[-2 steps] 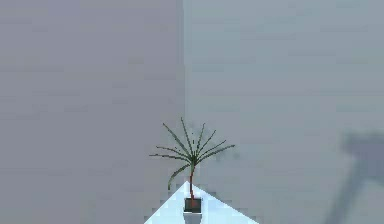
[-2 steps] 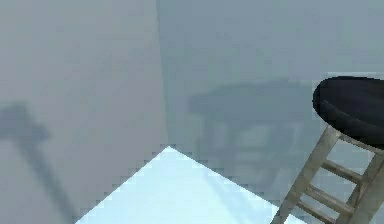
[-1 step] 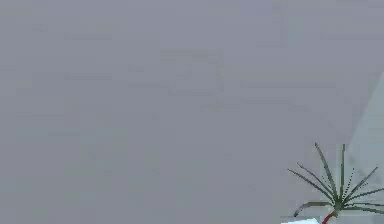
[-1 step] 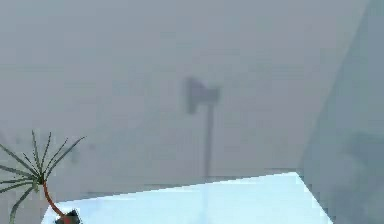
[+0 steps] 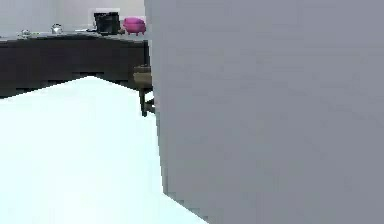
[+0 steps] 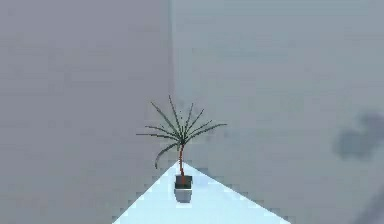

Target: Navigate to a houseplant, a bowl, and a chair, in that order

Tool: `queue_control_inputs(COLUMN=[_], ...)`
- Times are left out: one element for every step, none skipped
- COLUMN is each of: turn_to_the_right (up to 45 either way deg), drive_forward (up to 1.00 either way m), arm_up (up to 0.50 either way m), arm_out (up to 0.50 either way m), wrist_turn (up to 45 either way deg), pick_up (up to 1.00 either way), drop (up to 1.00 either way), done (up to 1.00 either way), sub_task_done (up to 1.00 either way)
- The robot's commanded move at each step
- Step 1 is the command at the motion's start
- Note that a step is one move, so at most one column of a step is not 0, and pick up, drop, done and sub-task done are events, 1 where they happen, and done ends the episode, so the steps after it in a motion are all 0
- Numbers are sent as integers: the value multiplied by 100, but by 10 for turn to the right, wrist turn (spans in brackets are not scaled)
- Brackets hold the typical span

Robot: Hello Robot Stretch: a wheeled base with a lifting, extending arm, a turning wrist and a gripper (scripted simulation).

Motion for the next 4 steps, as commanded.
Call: queue_control_inputs(turn_to_the_right=[-360, 0, -180, -30], drive_forward=[0, 100, 0, 0], arm_up=[0, 0, 0, 0], arm_out=[0, 0, 0, 0], wrist_turn=[0, 0, 0, 0], pick_up=[0, 0, 0, 0], drop=[0, 0, 0, 0], done=[0, 0, 0, 0], sub_task_done=[0, 0, 0, 0])
